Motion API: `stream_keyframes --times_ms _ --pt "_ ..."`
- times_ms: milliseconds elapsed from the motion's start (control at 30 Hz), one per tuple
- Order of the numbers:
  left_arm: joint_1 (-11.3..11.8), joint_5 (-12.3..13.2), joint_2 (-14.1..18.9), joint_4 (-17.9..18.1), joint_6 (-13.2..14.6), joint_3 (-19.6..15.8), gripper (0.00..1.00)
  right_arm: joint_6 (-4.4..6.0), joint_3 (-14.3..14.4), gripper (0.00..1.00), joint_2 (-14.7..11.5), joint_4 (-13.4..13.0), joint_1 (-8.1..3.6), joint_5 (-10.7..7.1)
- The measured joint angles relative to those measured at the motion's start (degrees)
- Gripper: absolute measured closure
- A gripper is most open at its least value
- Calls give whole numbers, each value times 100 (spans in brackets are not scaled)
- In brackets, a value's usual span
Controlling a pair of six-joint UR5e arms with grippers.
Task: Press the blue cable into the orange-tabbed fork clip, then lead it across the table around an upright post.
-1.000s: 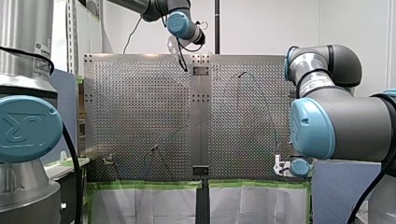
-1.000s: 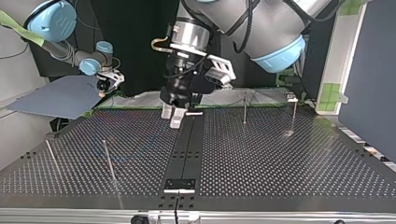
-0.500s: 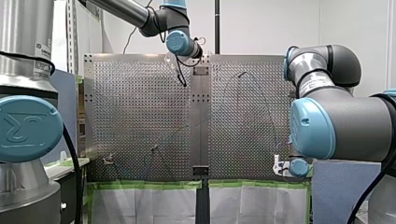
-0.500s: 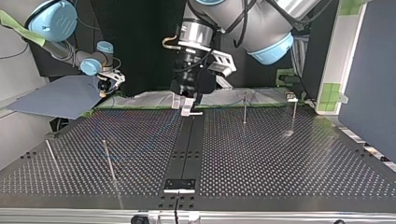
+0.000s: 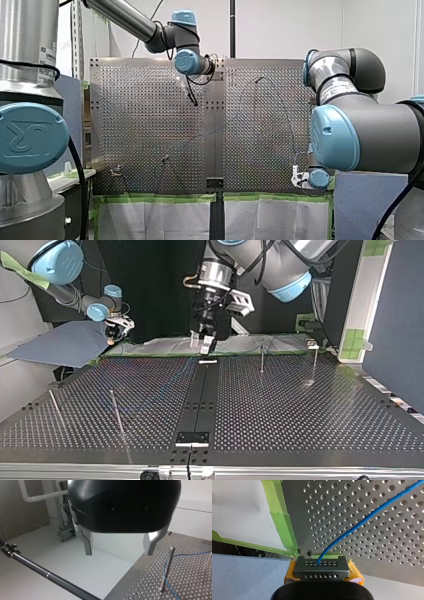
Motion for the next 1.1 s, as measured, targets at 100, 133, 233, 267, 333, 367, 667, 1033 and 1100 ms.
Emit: stream_keyframes --times_ms 100,133,233,267,333,367,667,1033,1100 --pt "11 -1 -1 162 65 -162 0 0 0 100 0 13 9 0" --pt "15 -1 -1 225 80 -225 0 0 -1 100 0 18 10 0" --pt "31 -39 -2 373 101 -392 0 -6 0 100 0 30 13 0" --pt "39 -66 -4 391 104 -442 0 -9 0 100 0 32 13 0" --pt "65 -146 -8 379 107 -557 0 -15 0 100 0 40 13 0" --pt "79 -187 -8 352 109 -605 0 -19 0 100 0 44 14 0" --pt "262 -515 -33 162 125 -1083 0 -37 -5 100 -1 58 19 1" --pt "539 -348 -135 419 247 -1672 0 -32 -6 100 0 71 40 0" --pt "620 -283 -153 425 292 -1765 0 -39 -4 100 0 72 46 0"
